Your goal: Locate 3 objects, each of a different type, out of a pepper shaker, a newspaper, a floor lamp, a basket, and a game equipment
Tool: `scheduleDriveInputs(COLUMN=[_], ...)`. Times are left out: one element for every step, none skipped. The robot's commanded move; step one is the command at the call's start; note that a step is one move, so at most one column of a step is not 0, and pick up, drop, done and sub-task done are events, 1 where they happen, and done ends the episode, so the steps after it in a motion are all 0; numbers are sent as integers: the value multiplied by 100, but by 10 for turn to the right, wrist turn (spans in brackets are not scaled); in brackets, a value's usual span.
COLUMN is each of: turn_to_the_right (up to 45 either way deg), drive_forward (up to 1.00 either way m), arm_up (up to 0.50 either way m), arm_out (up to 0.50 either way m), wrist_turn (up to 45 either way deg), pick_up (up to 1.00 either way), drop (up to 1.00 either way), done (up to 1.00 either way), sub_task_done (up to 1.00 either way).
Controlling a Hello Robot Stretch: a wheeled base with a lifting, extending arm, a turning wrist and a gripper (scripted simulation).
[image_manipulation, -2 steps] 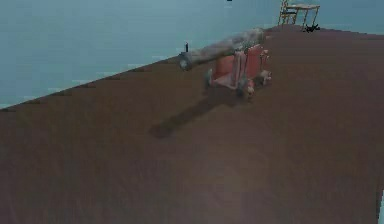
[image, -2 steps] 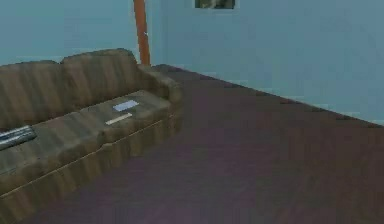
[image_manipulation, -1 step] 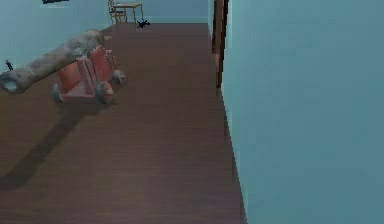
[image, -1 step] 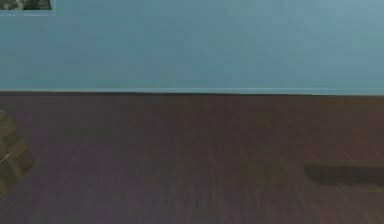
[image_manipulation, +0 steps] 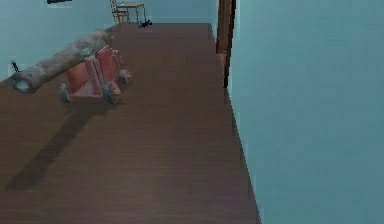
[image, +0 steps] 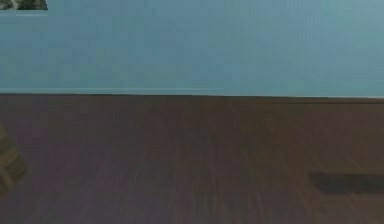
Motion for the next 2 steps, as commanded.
scheduleDriveInputs(turn_to_the_right=[-450, -390], drive_forward=[0, 0], arm_up=[0, 0], arm_out=[0, 0], wrist_turn=[0, 0], pick_up=[0, 0], drop=[0, 0], done=[0, 0], sub_task_done=[0, 0])
